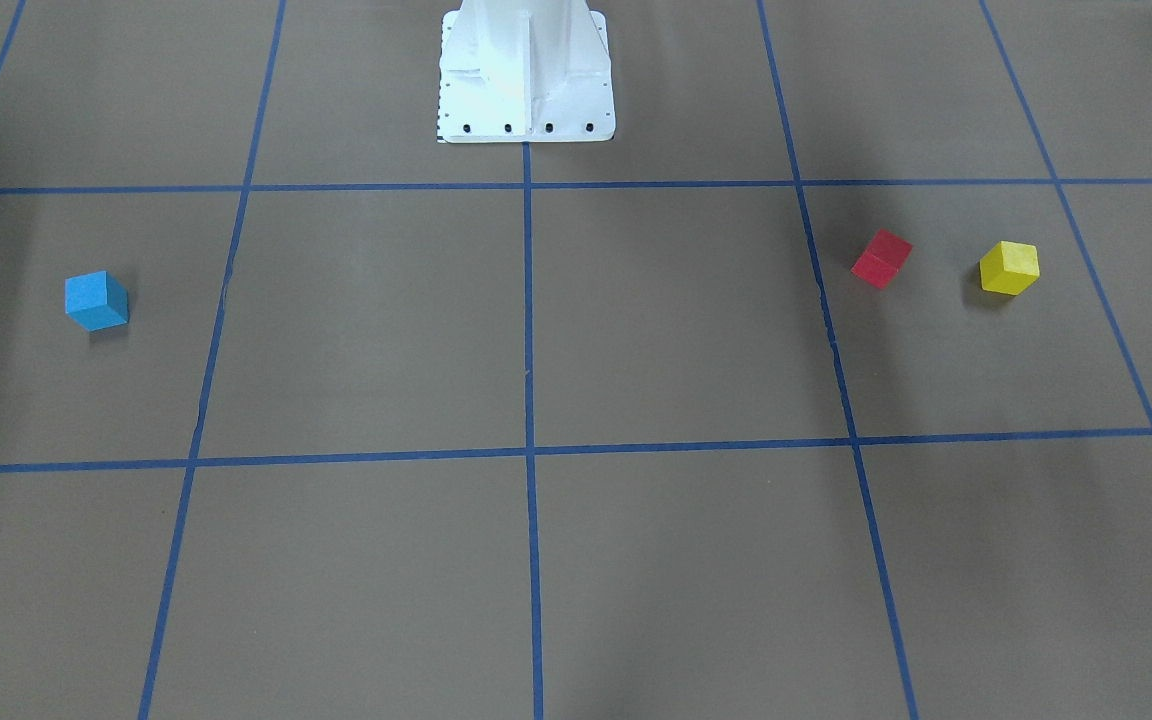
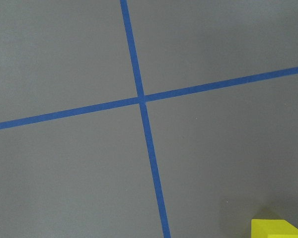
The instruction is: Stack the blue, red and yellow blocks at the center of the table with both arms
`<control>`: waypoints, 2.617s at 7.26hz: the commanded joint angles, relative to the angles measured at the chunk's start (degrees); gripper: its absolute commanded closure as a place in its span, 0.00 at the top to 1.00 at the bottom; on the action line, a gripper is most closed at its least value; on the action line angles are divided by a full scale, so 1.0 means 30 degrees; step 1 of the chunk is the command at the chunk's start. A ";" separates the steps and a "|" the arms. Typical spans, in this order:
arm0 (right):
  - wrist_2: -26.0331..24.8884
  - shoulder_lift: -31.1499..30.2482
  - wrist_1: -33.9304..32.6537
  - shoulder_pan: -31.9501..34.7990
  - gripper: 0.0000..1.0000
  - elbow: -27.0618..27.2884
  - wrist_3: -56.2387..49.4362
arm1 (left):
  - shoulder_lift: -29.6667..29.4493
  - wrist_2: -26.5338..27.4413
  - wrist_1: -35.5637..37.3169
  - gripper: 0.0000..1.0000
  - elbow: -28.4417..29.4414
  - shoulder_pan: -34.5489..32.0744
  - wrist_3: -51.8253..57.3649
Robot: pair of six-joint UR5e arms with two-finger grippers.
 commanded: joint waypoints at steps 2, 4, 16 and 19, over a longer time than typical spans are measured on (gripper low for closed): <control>-0.0086 0.0028 0.0000 -0.0058 1.00 0.1046 -0.0043 | 0.0026 0.0117 0.0059 1.00 -0.0856 0.0003 0.0058; -0.0261 0.0585 0.1659 -0.0088 1.00 0.1194 -0.0013 | -0.0324 0.0176 0.0000 1.00 -0.1327 0.0032 0.0058; -0.9224 -0.5452 1.5688 -1.4993 1.00 0.3604 2.0288 | -0.2728 0.2607 -0.1904 1.00 -0.1417 -0.0085 -0.0703; -0.9344 -0.4719 1.6055 -1.5701 0.99 0.2955 2.0289 | -0.2728 0.2578 -0.1933 1.00 -0.1416 -0.0085 -0.0703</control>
